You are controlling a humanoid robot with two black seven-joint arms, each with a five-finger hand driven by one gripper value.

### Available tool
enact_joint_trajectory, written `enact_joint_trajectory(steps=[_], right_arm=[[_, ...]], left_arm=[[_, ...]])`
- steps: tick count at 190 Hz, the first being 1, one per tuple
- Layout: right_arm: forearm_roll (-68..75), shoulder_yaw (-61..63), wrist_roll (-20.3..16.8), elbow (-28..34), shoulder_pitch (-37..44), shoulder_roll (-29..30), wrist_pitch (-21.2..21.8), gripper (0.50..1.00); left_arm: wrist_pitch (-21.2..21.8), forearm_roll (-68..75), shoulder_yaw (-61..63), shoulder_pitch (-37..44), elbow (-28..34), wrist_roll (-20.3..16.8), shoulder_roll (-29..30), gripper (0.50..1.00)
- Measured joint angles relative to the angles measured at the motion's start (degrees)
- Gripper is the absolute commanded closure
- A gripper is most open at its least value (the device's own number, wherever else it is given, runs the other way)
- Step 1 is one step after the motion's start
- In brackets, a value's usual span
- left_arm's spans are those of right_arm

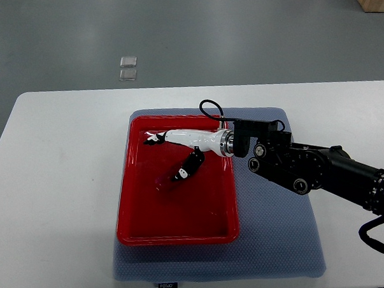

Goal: Place red pepper on red tray

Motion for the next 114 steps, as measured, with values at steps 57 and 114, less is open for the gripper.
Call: enact_joint_trajectory(steps=[57, 114], right_arm=[[15.05, 22.93, 0.03, 0.26, -4.05, -3.76, 0.69, 0.597], [52.26, 41.96, 0.04, 0.37, -16.8, -3.82, 3.05, 0.589]], left_arm=[[0.0, 0.0, 0.0, 0.0, -0.09, 0.02, 0.0, 0.5], [0.0, 0.0, 0.08, 0.01, -0.12, 0.02, 0.0, 0.5]])
